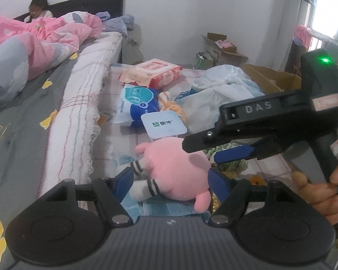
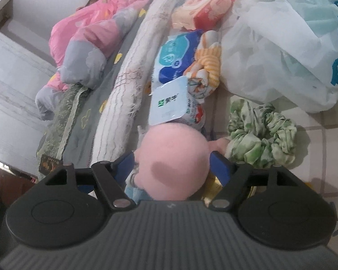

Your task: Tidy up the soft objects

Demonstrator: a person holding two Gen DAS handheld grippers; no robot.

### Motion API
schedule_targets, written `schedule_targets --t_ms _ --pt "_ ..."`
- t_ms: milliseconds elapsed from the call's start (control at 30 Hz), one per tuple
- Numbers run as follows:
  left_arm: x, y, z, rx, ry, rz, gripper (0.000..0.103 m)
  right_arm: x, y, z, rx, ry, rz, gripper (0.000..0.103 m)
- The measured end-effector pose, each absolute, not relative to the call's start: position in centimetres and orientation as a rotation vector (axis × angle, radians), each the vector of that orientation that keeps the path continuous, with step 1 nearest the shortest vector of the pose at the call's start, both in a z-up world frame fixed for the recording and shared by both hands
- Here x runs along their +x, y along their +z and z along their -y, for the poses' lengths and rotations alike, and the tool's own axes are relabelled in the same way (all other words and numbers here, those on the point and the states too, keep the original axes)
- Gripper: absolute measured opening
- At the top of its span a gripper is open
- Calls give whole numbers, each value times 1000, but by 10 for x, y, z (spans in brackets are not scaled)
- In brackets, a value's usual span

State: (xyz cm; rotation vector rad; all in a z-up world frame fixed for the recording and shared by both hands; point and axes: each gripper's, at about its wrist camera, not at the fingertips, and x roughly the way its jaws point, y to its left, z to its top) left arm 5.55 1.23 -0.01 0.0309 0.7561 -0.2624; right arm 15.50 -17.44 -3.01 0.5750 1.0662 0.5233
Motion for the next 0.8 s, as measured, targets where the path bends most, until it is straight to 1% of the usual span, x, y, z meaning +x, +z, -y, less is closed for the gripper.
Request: schedule_targets --t_ms 200,333,433,800 --pt "73 -13 -4 54 -283 -817 73 165 -41 167 582 536 -1106 74" --pt "80 -22 -4 33 -293 -848 69 168 -46 158 551 543 -1110 75" --pt "80 -24 -2 16 -308 -860 69 169 -46 156 550 558 -1100 73" --pt "67 -9 8 -8 -406 -838 69 166 -27 178 529 532 -1060 72"
